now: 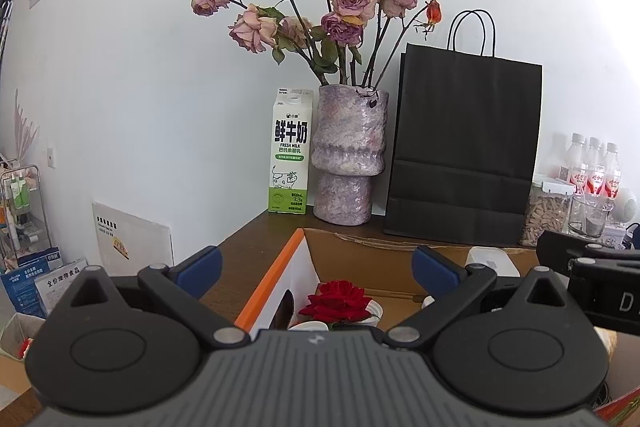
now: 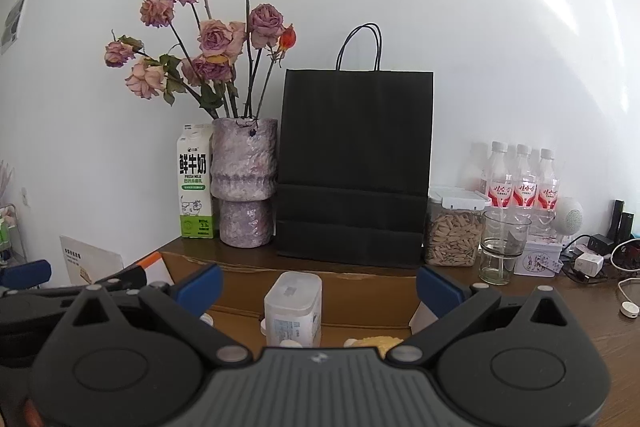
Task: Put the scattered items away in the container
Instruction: 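Lift both open grippers up and away from the box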
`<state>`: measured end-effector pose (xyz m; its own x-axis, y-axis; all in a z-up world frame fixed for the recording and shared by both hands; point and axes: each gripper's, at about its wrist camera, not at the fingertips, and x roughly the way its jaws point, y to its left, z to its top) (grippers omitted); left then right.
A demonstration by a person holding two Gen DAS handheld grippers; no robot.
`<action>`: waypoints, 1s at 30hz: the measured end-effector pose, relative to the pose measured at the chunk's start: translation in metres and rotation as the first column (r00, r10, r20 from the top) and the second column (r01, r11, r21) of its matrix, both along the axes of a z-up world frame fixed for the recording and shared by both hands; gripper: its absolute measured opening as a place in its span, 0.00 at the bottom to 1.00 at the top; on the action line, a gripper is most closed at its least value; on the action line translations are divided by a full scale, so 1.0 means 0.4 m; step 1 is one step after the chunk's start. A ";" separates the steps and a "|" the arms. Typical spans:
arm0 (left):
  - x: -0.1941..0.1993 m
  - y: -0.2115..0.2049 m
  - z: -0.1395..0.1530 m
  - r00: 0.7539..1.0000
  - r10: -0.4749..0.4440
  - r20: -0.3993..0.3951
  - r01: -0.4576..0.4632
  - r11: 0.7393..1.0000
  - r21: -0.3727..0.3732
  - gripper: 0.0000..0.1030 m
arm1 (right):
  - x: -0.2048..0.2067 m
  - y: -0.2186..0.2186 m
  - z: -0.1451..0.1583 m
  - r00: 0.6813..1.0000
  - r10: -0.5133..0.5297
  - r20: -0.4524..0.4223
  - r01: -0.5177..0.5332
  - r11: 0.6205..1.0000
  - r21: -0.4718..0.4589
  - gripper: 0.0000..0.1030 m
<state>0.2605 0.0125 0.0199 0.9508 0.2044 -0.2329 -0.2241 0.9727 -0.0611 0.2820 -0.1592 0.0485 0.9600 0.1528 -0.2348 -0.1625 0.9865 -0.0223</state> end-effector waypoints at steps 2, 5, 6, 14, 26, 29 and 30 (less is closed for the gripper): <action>-0.005 -0.002 -0.002 1.000 -0.004 0.000 0.004 1.000 0.005 1.00 | -0.006 0.000 -0.001 1.000 -0.001 0.006 0.001 1.000 -0.002 1.00; -0.015 -0.004 -0.008 1.000 -0.012 0.000 0.012 1.000 0.012 1.00 | -0.020 -0.001 -0.004 1.000 -0.004 0.019 0.004 1.000 -0.013 1.00; -0.019 -0.006 -0.009 1.000 -0.017 0.000 0.017 1.000 0.016 1.00 | -0.026 -0.002 -0.006 1.000 -0.005 0.025 0.005 1.000 -0.018 1.00; -0.061 -0.035 -0.025 0.998 -0.052 0.018 0.050 0.996 0.080 1.00 | -0.082 -0.019 -0.027 0.999 -0.016 0.043 0.018 0.999 -0.041 1.00; -0.126 -0.066 -0.051 0.995 -0.097 0.010 0.094 0.985 0.147 1.00 | -0.171 -0.049 -0.075 0.999 -0.026 0.025 0.027 0.999 -0.032 1.00; -0.143 -0.068 -0.057 0.995 -0.100 0.004 0.098 0.983 0.157 1.00 | -0.191 -0.057 -0.090 1.000 -0.027 0.010 0.027 0.999 -0.031 1.00; -0.149 -0.068 -0.059 0.995 -0.103 0.001 0.101 0.982 0.160 1.00 | -0.197 -0.059 -0.095 1.000 -0.025 0.004 0.025 0.999 -0.033 1.00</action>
<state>0.2007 -0.0149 -0.0036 0.9704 0.1402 -0.1964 -0.1234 0.9877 0.0955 0.2033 -0.1828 0.0106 0.9642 0.1209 -0.2361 -0.1375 0.9889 -0.0554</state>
